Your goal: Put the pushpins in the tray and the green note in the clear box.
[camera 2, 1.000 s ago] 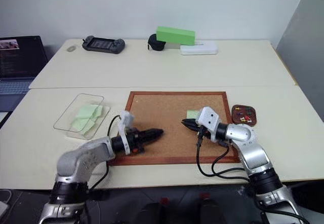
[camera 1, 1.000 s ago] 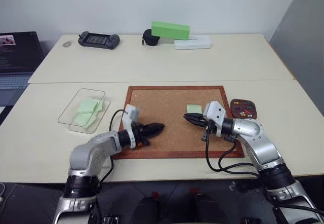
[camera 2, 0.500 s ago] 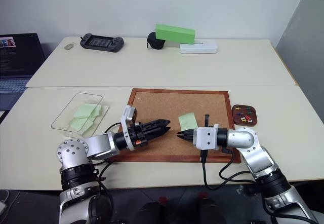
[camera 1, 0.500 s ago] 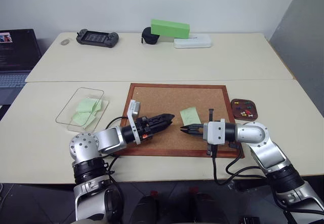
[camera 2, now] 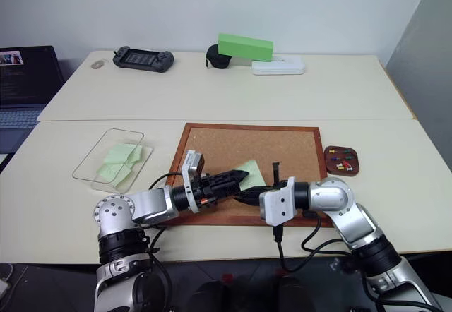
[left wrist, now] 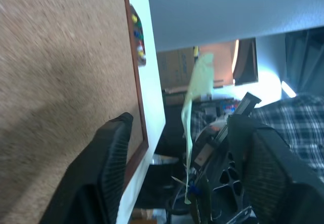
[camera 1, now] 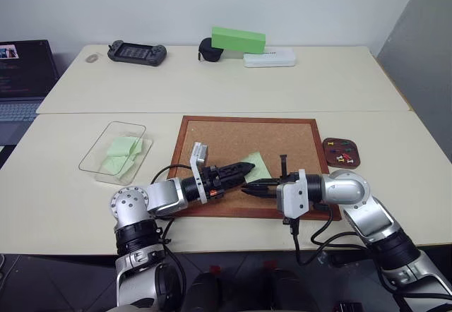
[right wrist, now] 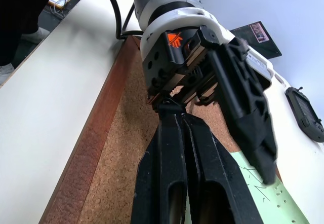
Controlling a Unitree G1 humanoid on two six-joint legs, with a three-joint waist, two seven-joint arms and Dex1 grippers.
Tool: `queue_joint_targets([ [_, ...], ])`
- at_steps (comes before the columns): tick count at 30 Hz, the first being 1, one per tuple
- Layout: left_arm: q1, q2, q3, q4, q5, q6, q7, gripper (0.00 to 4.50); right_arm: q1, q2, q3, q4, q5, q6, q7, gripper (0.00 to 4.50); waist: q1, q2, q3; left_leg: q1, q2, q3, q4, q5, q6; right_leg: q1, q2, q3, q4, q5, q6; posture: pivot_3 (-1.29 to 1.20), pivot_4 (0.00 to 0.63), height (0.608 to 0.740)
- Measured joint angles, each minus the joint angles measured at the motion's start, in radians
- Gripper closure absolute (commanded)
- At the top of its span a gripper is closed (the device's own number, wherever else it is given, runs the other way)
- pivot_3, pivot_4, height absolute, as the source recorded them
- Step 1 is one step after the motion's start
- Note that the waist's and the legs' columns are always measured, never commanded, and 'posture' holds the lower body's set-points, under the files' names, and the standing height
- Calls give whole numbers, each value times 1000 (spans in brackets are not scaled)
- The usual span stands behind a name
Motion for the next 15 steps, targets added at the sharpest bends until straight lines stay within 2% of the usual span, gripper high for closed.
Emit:
queue_joint_targets([
  [3,0,1,0,0,-8,0,6,2788,-4,2,0,0,0,1,0,4500,0,0,0,0,0,0,0,0,0,0,0,0,0,0,0,0,150,740],
  [4,0,1,0,0,-11,0,9,2849,-5,3,0,0,0,1,0,4500,0,0,0,0,0,0,0,0,0,0,0,0,0,0,0,0,150,740],
  [11,0,11,-1,1,-35,0,27,4301,-6,7,0,0,1,7,0,4500,0,0,0,0,0,0,0,0,0,0,0,0,0,0,0,0,150,740],
  [15,0,19,-1,1,-44,1,40,4459,-6,11,0,-1,3,25,0,4500,0,0,0,0,0,0,0,0,0,0,0,0,0,0,0,0,150,740],
])
